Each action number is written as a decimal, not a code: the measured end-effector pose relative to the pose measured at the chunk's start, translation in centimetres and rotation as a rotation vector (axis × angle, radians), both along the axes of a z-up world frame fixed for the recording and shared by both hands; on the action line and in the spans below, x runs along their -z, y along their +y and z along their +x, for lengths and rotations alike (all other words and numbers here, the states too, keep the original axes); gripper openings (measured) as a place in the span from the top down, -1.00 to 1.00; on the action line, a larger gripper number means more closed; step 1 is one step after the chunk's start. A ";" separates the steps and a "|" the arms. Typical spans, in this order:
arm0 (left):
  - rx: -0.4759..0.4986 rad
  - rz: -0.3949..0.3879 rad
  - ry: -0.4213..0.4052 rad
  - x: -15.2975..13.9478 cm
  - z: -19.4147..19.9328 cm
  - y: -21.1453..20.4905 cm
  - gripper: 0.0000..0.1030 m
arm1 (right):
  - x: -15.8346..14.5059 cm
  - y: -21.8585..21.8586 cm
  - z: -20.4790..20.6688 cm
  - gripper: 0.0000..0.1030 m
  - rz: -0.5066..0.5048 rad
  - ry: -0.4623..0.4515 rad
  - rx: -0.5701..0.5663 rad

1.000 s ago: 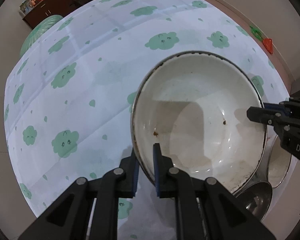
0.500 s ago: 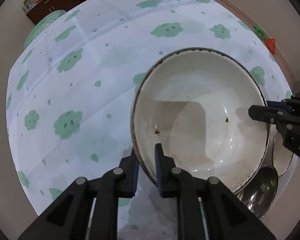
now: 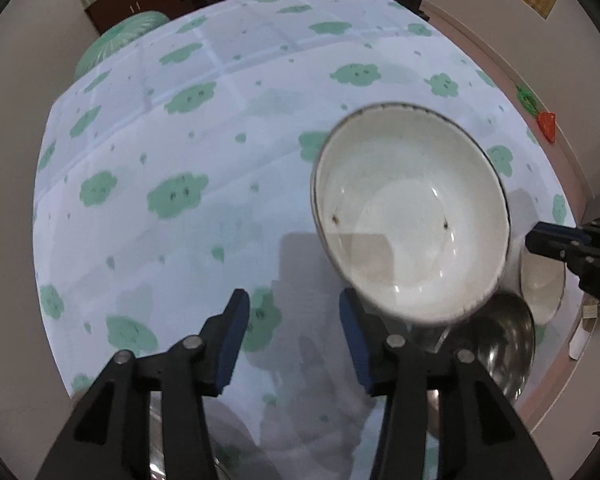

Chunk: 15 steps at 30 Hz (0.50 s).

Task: Organize plates and bowls
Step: 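Lower the white enamel bowls onto the cloth and open both grippers, then close the left gripper on a steel bowl rim while the right gripper grips another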

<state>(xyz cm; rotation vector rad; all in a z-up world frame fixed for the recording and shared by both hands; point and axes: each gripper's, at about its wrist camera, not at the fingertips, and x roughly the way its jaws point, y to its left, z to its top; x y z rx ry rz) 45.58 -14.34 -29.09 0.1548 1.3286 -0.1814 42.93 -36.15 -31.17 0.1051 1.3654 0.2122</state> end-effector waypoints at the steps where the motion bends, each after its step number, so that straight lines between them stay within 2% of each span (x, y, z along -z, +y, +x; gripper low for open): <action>1: -0.001 -0.008 0.006 0.0 -0.6 0.0 0.08 | 0.0 -0.3 -0.4 0.66 0.005 0.006 0.002; 9: 0.073 -0.048 0.050 0.1 -5.1 -1.9 0.08 | -0.7 -1.6 -6.0 0.66 0.043 0.025 0.032; 15: 0.108 -0.092 0.088 0.7 -6.4 -3.8 0.09 | 0.5 -0.6 -8.9 0.66 0.063 0.066 0.008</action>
